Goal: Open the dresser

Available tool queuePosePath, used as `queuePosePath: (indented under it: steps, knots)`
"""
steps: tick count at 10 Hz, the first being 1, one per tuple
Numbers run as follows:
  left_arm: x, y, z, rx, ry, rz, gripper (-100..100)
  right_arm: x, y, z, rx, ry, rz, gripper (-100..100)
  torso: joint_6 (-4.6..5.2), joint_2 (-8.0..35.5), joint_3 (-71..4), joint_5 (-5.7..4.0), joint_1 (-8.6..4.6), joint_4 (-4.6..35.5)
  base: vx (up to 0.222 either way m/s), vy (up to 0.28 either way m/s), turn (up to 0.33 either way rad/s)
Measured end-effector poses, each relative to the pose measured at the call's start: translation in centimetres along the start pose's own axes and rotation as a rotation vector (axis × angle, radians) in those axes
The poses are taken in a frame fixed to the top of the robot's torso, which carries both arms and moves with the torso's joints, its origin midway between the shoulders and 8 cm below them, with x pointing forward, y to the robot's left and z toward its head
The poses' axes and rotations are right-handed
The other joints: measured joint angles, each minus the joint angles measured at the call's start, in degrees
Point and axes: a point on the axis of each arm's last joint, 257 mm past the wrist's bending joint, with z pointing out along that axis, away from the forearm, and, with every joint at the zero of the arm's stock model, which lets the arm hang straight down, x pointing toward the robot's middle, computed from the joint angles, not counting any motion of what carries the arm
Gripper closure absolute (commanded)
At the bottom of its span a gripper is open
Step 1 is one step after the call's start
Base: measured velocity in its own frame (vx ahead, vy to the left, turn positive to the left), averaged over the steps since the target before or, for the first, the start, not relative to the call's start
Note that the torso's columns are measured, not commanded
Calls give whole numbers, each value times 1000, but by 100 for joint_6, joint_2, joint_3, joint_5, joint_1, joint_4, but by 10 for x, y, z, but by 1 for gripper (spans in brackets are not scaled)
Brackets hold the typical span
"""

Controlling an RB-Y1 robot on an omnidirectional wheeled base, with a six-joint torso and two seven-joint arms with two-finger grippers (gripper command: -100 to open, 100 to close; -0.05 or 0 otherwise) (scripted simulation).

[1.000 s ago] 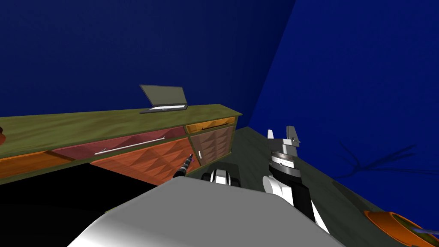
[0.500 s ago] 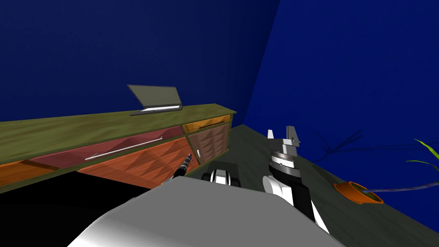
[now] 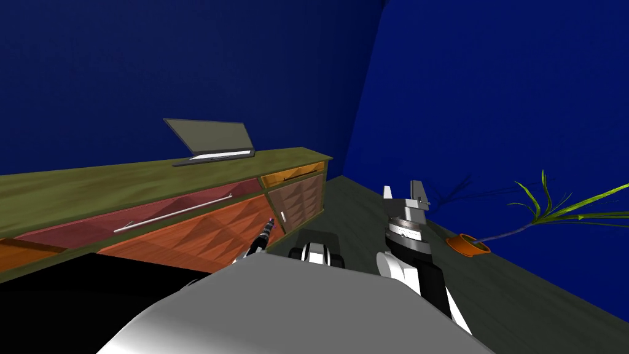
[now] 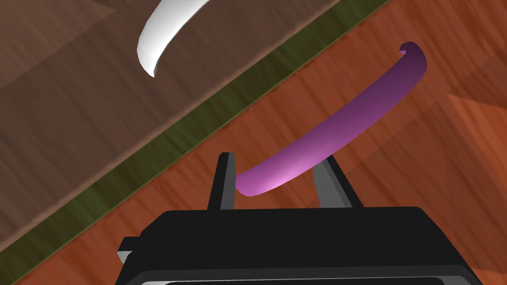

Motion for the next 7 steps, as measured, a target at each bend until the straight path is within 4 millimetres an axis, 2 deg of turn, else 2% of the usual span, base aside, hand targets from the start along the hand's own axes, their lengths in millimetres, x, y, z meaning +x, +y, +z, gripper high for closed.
queuePosePath:
  steps: [2,3,7]
  knots:
    - [7,-5,2,10,20,17,100,0,0,0,0,0,0,0,20,-31,-8,-24,-2,-11,-113,42,31]
    - [20,-15,4,29,41,18,100,0,0,0,0,0,0,0,25,-11,4,-22,1,-10,-146,34,-17]
    - [55,-34,6,70,125,43,100,0,0,0,0,0,0,0,11,-41,-13,-39,2,-14,-138,32,27]
